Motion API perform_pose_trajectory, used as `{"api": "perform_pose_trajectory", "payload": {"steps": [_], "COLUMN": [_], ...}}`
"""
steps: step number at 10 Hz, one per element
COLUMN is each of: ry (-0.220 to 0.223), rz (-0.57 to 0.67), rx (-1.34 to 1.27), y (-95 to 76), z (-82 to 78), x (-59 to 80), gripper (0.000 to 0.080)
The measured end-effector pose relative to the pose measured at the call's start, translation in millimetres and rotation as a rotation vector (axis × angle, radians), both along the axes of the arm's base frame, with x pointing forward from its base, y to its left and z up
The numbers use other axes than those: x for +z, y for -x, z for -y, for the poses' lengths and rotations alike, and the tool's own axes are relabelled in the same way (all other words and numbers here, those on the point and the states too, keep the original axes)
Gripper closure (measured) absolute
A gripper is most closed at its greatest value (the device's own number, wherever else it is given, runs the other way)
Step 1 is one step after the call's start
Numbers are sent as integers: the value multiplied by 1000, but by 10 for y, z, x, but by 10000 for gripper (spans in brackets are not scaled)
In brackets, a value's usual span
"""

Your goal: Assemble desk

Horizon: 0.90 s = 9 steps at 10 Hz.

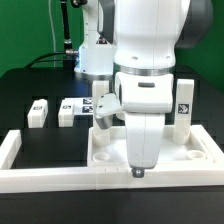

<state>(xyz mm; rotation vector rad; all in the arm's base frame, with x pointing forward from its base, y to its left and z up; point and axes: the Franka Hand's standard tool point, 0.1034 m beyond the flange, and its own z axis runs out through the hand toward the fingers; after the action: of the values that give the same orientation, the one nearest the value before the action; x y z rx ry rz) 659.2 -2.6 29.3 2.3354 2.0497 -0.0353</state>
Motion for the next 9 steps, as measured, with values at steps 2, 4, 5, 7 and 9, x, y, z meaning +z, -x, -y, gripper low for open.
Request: {"api": "perform_pose_trajectory", "payload": {"steps": [2,4,5,7,9], "ry": [0,0,6,37,42], "rz": [-1,-1,-24,-77,-52], "rx": [-1,-1,-18,-126,-220], "y": [2,3,14,2,-41], "z": [4,8,49,295,348], "x": [-4,-5,31,643,743], "gripper": [155,151,151,151,151]}}
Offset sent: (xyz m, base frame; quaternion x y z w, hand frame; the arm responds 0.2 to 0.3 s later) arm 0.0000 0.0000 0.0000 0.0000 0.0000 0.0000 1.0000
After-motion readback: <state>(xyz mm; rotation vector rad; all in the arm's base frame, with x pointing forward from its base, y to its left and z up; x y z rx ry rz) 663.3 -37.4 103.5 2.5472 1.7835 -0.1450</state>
